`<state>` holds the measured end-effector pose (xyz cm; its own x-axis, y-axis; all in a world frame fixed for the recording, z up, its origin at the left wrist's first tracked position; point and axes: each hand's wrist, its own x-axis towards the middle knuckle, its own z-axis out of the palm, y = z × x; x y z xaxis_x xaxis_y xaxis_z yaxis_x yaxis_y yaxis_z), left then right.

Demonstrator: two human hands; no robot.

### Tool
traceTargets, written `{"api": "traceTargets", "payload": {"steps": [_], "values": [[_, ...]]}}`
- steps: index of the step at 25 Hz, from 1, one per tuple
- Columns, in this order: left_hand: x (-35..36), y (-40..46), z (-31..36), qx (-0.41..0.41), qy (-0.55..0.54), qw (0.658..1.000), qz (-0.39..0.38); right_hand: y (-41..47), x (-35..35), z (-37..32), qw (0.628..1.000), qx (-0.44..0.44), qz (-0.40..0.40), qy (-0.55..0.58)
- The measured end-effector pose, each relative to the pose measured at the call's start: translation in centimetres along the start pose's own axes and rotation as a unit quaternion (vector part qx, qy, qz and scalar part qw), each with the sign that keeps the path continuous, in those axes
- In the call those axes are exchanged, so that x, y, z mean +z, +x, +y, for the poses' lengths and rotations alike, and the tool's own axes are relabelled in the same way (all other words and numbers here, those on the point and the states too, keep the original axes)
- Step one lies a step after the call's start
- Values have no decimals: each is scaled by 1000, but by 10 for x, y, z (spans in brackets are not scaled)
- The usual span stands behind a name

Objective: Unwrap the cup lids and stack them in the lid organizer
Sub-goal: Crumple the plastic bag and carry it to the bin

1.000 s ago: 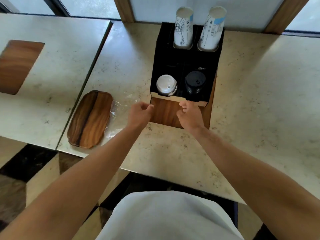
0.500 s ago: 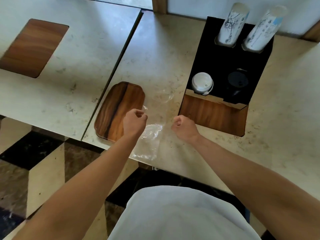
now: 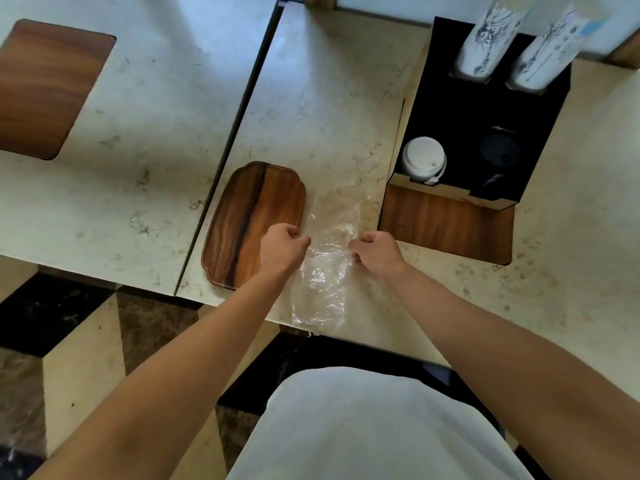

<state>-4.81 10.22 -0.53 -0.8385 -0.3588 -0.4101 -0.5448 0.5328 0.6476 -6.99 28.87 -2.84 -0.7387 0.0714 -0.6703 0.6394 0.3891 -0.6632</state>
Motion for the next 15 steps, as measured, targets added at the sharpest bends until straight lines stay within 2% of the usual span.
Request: {"api": "traceTargets", "payload": {"steps": [4, 6, 11, 15], "values": [[4, 14, -3, -47, -89, 993, -58, 0, -7, 0, 1000, 3, -5, 30], [7, 15, 0, -61, -97, 989, -94, -1, -10, 1, 997, 9, 1, 80], [17, 13, 4, -71, -118, 986, -93, -10, -28, 4, 984, 5, -33, 177], [30, 12, 14, -71, -154, 965, -199, -16, -49, 11, 980, -7, -8, 201]]}}
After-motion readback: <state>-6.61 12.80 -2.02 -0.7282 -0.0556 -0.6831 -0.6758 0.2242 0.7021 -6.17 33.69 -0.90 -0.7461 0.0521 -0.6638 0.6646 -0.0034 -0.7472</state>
